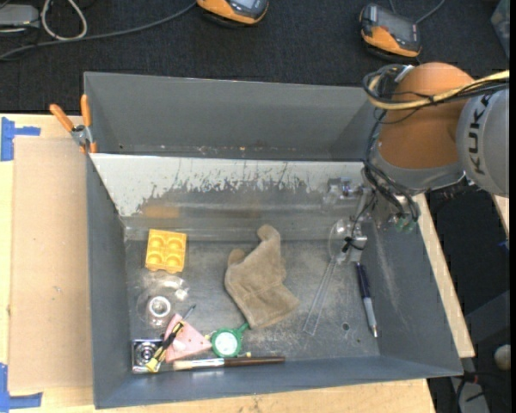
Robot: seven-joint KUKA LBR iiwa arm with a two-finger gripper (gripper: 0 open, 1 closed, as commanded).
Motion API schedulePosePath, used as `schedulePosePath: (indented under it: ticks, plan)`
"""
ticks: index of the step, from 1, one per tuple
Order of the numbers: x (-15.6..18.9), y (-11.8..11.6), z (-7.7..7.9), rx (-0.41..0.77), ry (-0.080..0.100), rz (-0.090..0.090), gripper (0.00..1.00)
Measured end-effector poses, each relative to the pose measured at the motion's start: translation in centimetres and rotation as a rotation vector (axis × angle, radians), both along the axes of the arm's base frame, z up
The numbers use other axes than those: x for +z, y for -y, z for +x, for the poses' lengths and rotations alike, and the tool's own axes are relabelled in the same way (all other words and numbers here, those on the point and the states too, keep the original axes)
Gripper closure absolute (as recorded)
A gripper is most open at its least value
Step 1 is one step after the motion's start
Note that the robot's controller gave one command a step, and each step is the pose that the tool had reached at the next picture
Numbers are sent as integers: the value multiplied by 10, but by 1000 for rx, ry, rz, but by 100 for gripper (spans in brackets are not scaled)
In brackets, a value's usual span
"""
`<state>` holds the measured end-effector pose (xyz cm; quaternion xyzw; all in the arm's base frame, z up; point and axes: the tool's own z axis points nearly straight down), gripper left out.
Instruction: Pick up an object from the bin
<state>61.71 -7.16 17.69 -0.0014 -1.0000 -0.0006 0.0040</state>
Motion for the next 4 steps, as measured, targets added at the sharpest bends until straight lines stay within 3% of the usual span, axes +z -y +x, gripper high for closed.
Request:
schedulePosePath:
  ticks: [1, 2, 3, 4]
  plan:
    - [5, -1, 2, 3, 8, -1, 0]
    - [-109, -91, -8, 219, 1, 2, 0]
    - [-47, -87, -15, 136, 18, -3, 0]
    - [-78, -147, -17, 696, 5, 8, 0]
